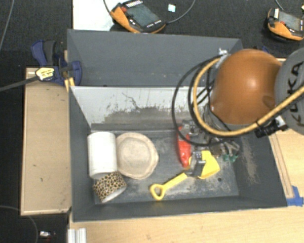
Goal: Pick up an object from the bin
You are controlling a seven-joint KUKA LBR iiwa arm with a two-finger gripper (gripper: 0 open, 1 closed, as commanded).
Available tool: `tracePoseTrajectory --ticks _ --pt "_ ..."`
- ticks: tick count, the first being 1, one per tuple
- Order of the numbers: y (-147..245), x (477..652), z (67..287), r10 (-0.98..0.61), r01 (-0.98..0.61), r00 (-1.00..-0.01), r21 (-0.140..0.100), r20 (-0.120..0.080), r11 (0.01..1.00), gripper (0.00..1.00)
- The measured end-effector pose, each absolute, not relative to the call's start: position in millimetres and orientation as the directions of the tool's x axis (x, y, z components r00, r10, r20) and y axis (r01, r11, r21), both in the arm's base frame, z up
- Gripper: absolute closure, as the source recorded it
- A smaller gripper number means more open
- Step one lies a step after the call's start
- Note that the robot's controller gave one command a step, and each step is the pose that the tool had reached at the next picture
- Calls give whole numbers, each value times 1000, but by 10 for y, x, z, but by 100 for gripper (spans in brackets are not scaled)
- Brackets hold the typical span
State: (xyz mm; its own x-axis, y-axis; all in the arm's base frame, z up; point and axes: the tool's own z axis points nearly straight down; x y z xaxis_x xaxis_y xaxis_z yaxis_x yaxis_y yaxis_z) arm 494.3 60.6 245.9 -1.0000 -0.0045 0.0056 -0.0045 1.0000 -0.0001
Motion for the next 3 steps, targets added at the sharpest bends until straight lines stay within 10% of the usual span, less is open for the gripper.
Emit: tracePoseTrajectory --ticks 1,3 --pt "601 4957 2501 0 0 -1000 1 -3 1000 0" --pt "514 4814 713 -622 -622 -783 -9 -17 783 0"
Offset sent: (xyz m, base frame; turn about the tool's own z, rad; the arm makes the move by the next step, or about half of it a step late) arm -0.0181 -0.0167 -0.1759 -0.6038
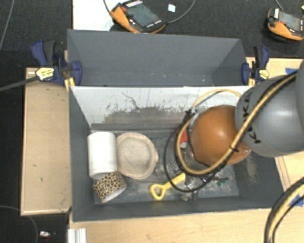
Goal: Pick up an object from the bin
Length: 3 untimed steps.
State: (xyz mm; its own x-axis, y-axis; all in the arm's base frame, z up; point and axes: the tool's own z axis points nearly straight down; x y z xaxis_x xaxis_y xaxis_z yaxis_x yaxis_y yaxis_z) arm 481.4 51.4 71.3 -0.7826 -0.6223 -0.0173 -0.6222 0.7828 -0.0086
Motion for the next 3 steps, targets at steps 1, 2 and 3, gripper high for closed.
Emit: tracePoseTrajectory --ticks 1,2,3 --pt "-271 5425 705 -644 -644 -765 -5 -8 765 0" --pt "-272 5082 702 -704 -704 -710 1 -11 710 0" --pt "-39 4842 704 -841 -841 -541 -7 -11 541 100"
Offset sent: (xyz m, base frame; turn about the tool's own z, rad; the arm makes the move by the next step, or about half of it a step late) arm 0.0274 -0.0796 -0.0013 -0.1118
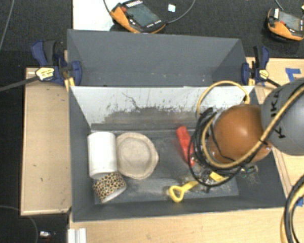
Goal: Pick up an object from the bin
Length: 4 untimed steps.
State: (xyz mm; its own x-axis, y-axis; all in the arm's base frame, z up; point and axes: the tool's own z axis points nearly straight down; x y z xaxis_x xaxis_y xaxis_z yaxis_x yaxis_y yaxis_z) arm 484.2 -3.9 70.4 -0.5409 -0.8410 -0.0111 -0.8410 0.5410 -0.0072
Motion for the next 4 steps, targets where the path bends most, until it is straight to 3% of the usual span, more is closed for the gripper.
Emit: tracePoseTrajectory --ticks 2,4 --pt "-37 4842 792 -839 -839 -545 -7 -13 545 100" --pt "-34 4842 1141 -834 -835 -551 -7 -15 551 100"
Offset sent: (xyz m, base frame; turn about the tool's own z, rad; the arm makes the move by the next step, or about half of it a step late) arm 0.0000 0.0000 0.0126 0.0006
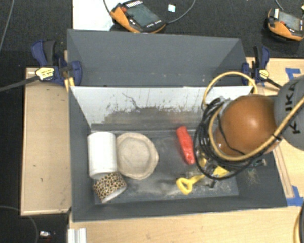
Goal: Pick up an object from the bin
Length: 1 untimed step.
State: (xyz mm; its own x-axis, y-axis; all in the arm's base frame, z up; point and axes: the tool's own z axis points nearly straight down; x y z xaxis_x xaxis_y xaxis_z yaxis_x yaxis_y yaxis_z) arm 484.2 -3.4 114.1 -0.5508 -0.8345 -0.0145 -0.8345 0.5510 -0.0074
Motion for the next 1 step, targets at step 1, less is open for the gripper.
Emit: tracePoseTrajectory --ticks 1 --pt "-31 4845 1333 -832 -832 -555 -8 -16 555 100"
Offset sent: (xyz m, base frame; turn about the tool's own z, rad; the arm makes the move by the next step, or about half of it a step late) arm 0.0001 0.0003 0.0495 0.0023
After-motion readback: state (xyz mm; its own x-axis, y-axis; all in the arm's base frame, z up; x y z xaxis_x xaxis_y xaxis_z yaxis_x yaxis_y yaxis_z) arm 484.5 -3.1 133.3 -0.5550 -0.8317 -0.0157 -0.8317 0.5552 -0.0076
